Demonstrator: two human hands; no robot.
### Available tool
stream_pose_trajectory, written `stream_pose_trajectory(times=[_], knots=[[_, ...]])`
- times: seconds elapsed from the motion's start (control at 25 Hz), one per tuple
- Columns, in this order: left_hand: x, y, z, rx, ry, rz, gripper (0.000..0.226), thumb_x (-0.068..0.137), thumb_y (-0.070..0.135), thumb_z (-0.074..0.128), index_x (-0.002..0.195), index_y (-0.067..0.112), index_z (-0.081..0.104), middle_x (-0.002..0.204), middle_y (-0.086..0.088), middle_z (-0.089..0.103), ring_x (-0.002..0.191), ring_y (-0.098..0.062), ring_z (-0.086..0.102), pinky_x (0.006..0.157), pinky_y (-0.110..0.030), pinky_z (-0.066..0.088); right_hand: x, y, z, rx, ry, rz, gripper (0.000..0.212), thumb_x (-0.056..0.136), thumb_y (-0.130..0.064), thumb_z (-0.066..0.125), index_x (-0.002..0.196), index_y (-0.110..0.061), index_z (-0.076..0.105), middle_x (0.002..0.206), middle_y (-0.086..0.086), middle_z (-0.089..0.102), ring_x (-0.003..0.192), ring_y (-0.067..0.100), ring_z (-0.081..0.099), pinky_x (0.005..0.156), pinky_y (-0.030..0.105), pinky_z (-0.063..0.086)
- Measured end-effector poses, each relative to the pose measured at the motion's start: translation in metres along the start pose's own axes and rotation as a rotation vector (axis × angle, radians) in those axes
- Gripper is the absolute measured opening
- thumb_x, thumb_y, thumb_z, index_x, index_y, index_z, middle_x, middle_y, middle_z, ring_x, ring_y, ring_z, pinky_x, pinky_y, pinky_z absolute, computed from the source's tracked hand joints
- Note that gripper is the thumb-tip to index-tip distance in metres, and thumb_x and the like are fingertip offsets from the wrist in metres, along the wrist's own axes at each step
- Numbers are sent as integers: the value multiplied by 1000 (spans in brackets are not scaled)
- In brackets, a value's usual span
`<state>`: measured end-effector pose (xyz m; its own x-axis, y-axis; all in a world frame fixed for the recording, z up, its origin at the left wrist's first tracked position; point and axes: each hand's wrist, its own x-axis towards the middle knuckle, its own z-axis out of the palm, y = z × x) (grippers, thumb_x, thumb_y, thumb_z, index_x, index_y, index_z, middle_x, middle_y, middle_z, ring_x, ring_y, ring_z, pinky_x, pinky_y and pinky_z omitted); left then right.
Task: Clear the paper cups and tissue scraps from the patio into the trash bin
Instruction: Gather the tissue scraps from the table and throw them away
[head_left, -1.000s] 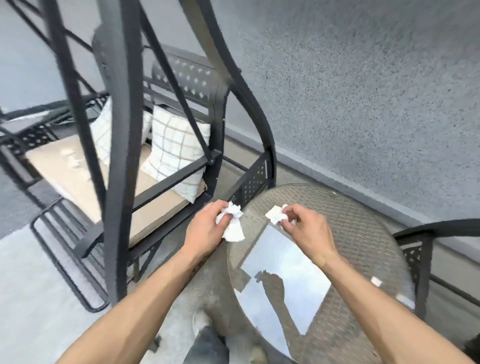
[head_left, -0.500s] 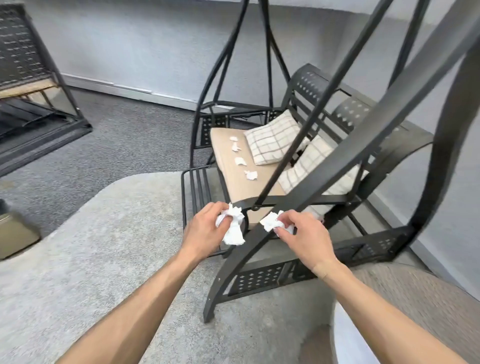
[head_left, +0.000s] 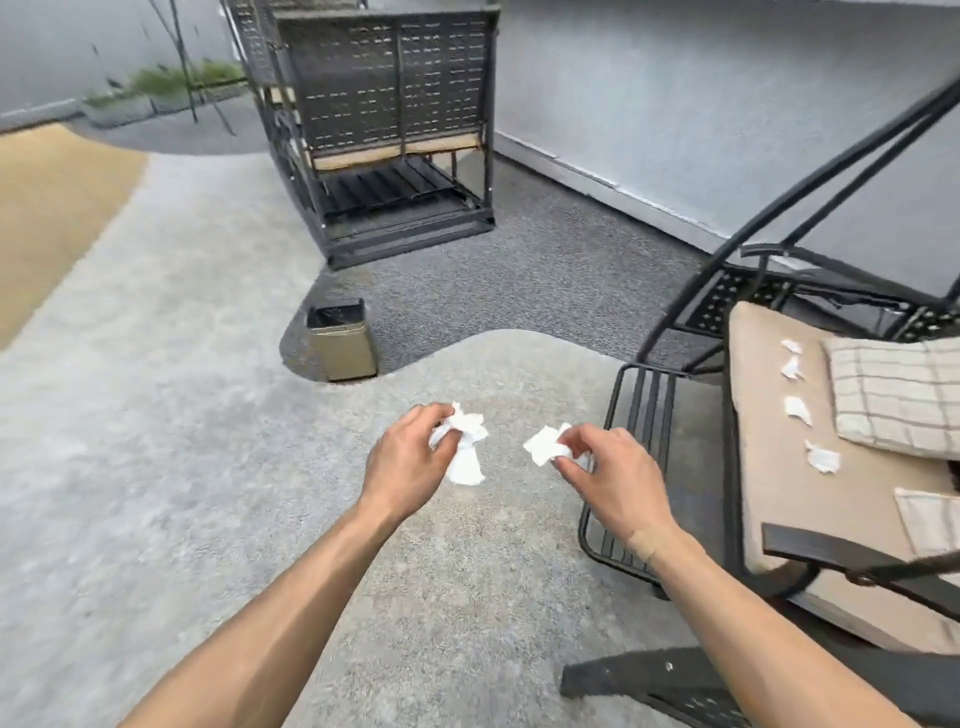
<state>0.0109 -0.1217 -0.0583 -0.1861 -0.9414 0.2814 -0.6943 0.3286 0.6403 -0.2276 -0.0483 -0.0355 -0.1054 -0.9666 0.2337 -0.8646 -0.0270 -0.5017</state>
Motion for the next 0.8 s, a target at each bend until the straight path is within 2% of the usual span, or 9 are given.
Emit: stream_pose_trajectory(times=[0.2, 0.32, 0.4, 0.68, 0.8], knots=[[31, -50, -32, 80, 76, -141, 26, 92, 31, 62, 118, 24, 63, 118, 7, 66, 101, -17, 62, 79, -36, 51, 80, -34, 56, 117, -71, -104, 16, 83, -36, 69, 97, -31, 62, 86, -19, 60, 90, 14, 54, 71, 35, 47], [61, -73, -40, 142, 156, -184, 25, 91, 30, 64, 115, 24, 65, 115, 9, 68, 98, -16, 64, 73, -33, 50, 133, -44, 83, 133, -105, -170, 17, 83, -38, 69, 97, -33, 62, 84, -20, 57, 89, 12, 53, 68, 30, 42], [85, -85, -41, 167, 180, -209, 25, 90, 30, 65, 114, 24, 65, 114, 9, 68, 97, -17, 64, 72, -34, 50, 171, -43, 94, 142, -98, -203, 17, 82, -39, 69, 96, -34, 62, 82, -21, 56, 86, 9, 52, 65, 28, 37], [200, -112, -29, 139, 245, -353, 24, 88, 34, 68, 111, 35, 62, 110, 8, 70, 95, -13, 64, 73, -35, 53, 324, -16, 103, 147, -133, -295, 16, 81, -40, 69, 93, -37, 60, 82, -23, 56, 86, 7, 51, 64, 29, 43], [242, -123, -22, 132, 258, -439, 20, 87, 37, 69, 105, 34, 61, 106, 6, 69, 91, -11, 63, 68, -30, 50, 379, -8, 114, 140, -164, -312, 16, 81, -40, 70, 93, -36, 60, 81, -21, 56, 86, 9, 52, 64, 29, 41]])
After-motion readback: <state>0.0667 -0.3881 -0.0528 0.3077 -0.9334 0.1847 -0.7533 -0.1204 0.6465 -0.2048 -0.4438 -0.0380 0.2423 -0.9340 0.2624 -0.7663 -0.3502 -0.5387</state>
